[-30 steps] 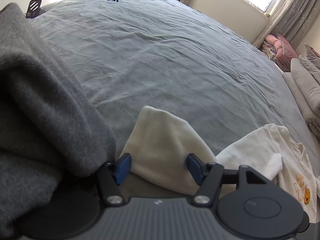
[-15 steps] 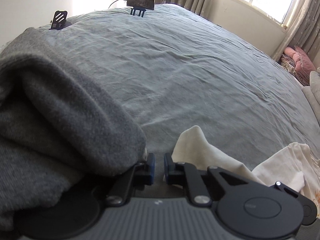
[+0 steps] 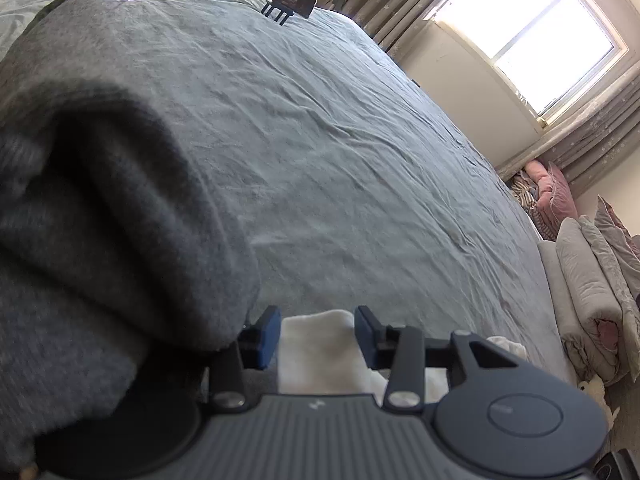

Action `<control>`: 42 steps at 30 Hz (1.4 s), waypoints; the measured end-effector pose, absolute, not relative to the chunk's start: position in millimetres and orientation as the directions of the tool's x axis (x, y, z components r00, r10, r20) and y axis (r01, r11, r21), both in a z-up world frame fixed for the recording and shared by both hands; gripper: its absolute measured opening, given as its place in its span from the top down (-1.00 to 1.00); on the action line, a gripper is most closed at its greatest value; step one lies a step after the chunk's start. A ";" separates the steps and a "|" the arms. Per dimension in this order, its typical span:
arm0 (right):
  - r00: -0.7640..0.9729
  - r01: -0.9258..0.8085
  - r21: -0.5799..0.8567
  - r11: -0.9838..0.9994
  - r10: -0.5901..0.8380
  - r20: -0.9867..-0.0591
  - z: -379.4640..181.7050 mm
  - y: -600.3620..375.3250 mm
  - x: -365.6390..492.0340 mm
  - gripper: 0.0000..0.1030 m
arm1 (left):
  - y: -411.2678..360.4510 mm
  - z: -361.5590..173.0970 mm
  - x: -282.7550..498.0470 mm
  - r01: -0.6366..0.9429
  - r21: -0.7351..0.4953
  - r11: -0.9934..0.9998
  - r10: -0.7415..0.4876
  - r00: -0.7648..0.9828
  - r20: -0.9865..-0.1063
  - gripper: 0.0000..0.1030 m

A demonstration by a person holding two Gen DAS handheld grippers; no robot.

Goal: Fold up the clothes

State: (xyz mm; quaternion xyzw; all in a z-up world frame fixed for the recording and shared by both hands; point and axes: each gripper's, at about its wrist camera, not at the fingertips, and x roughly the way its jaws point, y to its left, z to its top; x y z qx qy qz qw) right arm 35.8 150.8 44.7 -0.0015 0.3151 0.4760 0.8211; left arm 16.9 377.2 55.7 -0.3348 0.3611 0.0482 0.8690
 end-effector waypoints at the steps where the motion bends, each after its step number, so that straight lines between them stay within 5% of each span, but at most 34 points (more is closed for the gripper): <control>1: 0.336 -0.781 0.308 0.544 0.781 -0.527 42.2 149.6 34.8 0.82 | 375.1 55.9 17.4 -0.325 -0.538 0.778 -0.156 0.729 -0.667 0.17; 19: 0.262 -0.703 0.451 0.549 0.791 -0.553 43.4 76.6 15.6 0.65 | 324.1 59.1 24.0 -0.276 -0.161 0.948 0.051 0.629 -0.776 0.17; 22: 0.315 -0.653 0.430 0.624 0.740 -0.594 43.4 46.3 11.0 0.66 | 318.8 54.3 25.1 -0.261 -0.086 0.961 0.095 0.609 -0.788 0.26; 24: 0.355 -0.606 0.417 0.677 0.699 -0.620 42.6 23.5 8.4 0.66 | 315.6 51.2 24.4 -0.250 -0.023 0.968 0.135 0.597 -0.791 0.55; 29: 0.413 -0.498 0.404 0.767 0.620 -0.667 34.0 -49.7 -20.8 0.18 | 308.2 45.8 23.2 -0.197 0.077 0.977 0.180 0.583 -0.793 0.75; 33: 0.476 -0.425 0.401 0.811 0.577 -0.663 42.0 -108.8 -61.1 0.09 | 306.5 75.9 13.9 -0.271 0.036 0.962 0.211 0.651 -0.729 0.71; 36: 0.553 -0.331 0.408 0.851 0.525 -0.647 48.4 -152.1 -89.7 -0.09 | 289.3 99.6 1.4 -0.255 -0.015 0.967 0.179 0.720 -0.670 0.35; 42: 0.600 -0.091 0.392 0.915 0.365 -0.712 33.2 -219.5 -130.0 -0.10 | 224.6 94.6 -2.9 -0.069 -0.199 0.978 -0.096 0.694 -0.714 0.33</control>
